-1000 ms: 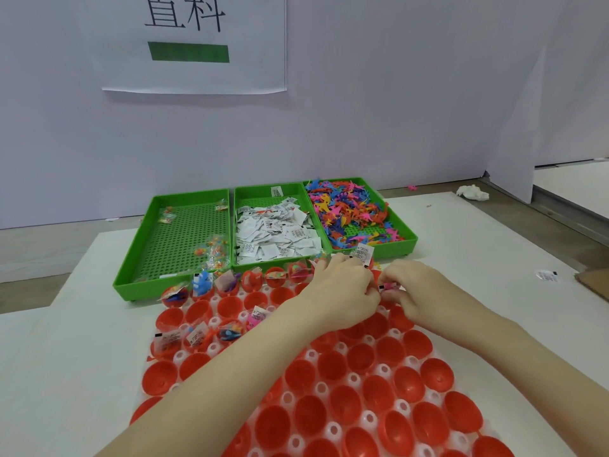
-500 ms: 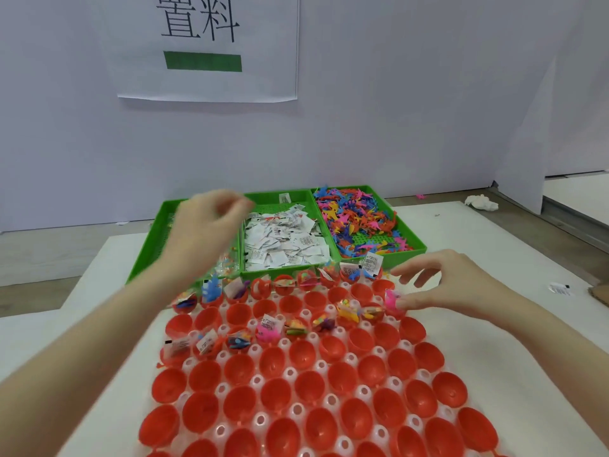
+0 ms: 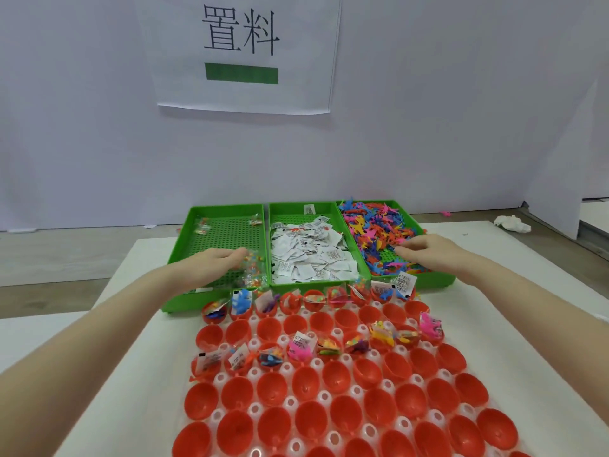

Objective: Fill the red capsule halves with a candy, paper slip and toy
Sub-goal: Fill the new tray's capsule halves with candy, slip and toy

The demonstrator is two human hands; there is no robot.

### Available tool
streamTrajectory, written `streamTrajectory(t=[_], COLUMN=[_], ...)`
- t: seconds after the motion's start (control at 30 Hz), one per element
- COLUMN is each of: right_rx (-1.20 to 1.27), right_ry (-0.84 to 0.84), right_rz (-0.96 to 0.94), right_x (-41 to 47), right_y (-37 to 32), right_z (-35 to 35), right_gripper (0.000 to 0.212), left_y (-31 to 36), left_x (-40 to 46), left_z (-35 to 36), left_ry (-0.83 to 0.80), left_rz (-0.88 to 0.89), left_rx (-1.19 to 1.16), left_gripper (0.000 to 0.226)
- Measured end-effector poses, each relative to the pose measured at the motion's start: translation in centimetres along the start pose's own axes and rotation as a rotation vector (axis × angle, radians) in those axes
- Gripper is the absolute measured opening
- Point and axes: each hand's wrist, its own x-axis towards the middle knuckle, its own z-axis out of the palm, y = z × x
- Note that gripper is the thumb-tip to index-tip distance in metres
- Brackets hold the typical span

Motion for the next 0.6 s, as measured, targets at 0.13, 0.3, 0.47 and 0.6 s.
streamTrajectory(t=[0.13, 0.3, 0.47, 0.6], right_rx=[-0.128, -0.042, -0.079, -0.104], right_ry=[-0.074, 0.093, 0.275, 0.431], right_rz=[0.041, 0.011, -0.02, -0.03], right_x=[1.1, 1.3, 1.0, 1.1], right_y=[-0.1, 0.0, -0.2, -0.1], right_z=[0.6, 0.7, 0.7, 0.6], right_gripper=[0.044, 0.02, 0.018, 0.019], left_y=[0.0, -0.8, -1.0, -1.0], left_x=[0.7, 1.0, 1.1, 1.1], left_z=[0.1, 0.0, 0.2, 0.2], left_ry=[-0.032, 0.06, 0.091, 0.144], left_rz=[0.063, 0.068, 0.03, 0.014], left_rx=[0.05, 0.016, 0.12, 0.122], left_gripper=[0.045, 0.042, 0.035, 0.018])
